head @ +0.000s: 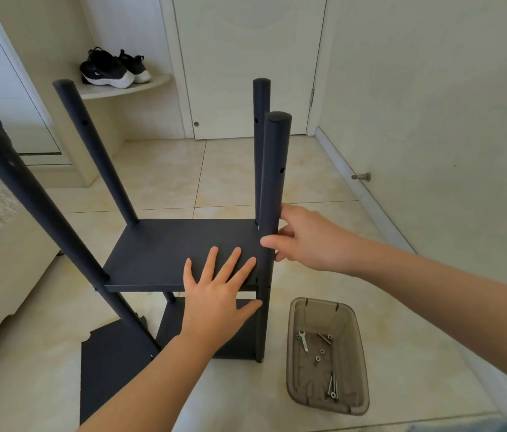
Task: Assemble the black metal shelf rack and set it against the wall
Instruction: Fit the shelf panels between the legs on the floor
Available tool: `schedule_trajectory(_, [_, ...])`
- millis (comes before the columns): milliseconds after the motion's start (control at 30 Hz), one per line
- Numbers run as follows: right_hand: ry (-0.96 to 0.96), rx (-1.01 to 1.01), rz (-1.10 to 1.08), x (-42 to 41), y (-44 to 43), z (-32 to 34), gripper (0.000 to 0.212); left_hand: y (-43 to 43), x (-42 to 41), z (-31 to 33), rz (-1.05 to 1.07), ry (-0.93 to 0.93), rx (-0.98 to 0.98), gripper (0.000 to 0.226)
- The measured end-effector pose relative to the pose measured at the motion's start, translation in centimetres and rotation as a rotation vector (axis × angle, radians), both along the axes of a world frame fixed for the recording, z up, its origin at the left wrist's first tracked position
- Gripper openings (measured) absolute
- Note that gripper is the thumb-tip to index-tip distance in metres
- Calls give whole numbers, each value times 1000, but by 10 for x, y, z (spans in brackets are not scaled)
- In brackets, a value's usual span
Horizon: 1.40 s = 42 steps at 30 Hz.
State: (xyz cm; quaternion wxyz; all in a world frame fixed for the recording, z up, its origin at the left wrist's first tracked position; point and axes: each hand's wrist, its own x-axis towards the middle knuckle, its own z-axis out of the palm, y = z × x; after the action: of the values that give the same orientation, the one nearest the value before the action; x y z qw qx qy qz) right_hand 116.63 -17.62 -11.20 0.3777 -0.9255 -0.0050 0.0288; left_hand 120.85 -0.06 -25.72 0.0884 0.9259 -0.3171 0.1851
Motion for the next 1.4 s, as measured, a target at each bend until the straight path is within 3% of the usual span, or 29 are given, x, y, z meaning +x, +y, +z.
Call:
schedule_trajectory(433, [8, 5, -30, -6, -17, -19, 40, -14, 4, -22, 52, -128, -222, 65])
schedule_trajectory(733, [451, -268, -52, -4, -59, -132, 33, -14, 3, -32, 31, -186, -250, 62])
schedule_trajectory(1067, [805, -329, -156, -30, -74, -277, 29, -17, 6, -35, 20, -231, -275, 60])
schedule_trajectory(1267, [853, -559, -20, -64, -72, -328, 33, -17, 4, -38, 29, -224, -276, 59])
schedule_trajectory(1400, [850, -588, 34, -65, -67, -341, 30, -17, 4, -37, 32, -228, -284, 59])
